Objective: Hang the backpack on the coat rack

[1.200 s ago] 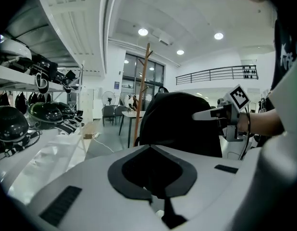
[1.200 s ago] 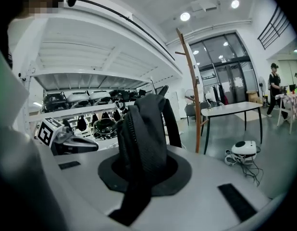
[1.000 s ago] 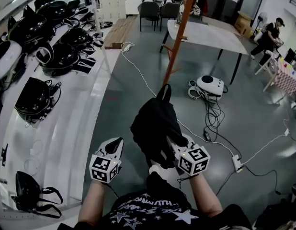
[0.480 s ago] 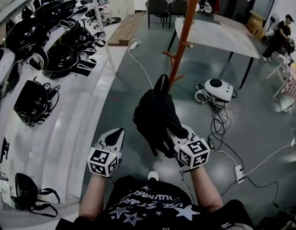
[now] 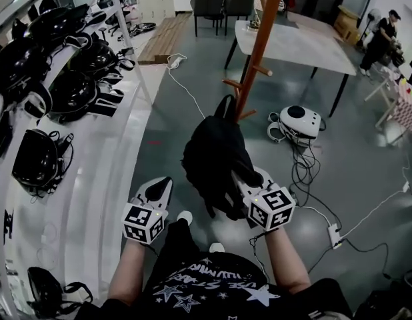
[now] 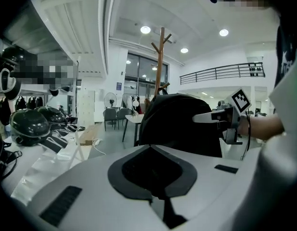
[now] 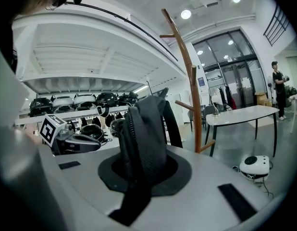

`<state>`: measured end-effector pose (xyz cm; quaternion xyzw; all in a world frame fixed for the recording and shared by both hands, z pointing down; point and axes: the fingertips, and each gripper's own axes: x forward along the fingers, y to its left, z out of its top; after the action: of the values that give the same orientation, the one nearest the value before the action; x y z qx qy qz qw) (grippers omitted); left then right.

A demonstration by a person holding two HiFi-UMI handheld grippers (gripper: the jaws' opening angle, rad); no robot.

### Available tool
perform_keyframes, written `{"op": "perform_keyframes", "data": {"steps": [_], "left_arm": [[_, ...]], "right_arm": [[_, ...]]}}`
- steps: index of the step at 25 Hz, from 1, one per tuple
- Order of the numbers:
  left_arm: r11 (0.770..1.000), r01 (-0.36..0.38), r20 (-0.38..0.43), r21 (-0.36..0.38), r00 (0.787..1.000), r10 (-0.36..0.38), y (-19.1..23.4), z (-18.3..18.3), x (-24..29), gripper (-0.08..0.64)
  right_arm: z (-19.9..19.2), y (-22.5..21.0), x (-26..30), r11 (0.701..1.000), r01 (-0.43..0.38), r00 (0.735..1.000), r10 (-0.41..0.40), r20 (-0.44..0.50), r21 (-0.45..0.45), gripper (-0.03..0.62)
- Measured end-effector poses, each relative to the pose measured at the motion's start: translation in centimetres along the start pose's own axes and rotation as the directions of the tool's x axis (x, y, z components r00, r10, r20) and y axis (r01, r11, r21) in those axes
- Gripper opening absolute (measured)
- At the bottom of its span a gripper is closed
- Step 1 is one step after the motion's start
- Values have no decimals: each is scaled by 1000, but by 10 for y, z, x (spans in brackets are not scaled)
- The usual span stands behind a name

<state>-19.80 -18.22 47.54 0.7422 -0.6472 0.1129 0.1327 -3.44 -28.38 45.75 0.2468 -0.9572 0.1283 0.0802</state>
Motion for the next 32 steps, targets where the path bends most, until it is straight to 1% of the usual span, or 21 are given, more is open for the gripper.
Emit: {"op": "perform_keyframes", "data": {"steps": [7,12,17,21,27,32], "left_arm": [[990,133,-12,37,991,-132,69,23,56,20],[977,210,-20,35,978,-210,103,33,99,20],[954,297,-35,47,955,-295,121,39,134,20],[936,349,-45,50,937,-347,126,43,151,20],[916,398,-60,40,917,-395,131,41,170,20],[907,420,-69,36,906,-417,138,39,181,20]], "right_arm": [[16,-5,52,993,118,993,-119,11,9,52],[21,-14,79,980,196,980,-197,11,27,52],[18,-18,101,964,264,965,-263,-11,35,52],[16,-22,114,952,302,953,-301,-25,55,52],[15,-26,128,939,336,942,-334,-35,70,52],[16,-33,132,924,368,930,-367,-24,106,52]]}}
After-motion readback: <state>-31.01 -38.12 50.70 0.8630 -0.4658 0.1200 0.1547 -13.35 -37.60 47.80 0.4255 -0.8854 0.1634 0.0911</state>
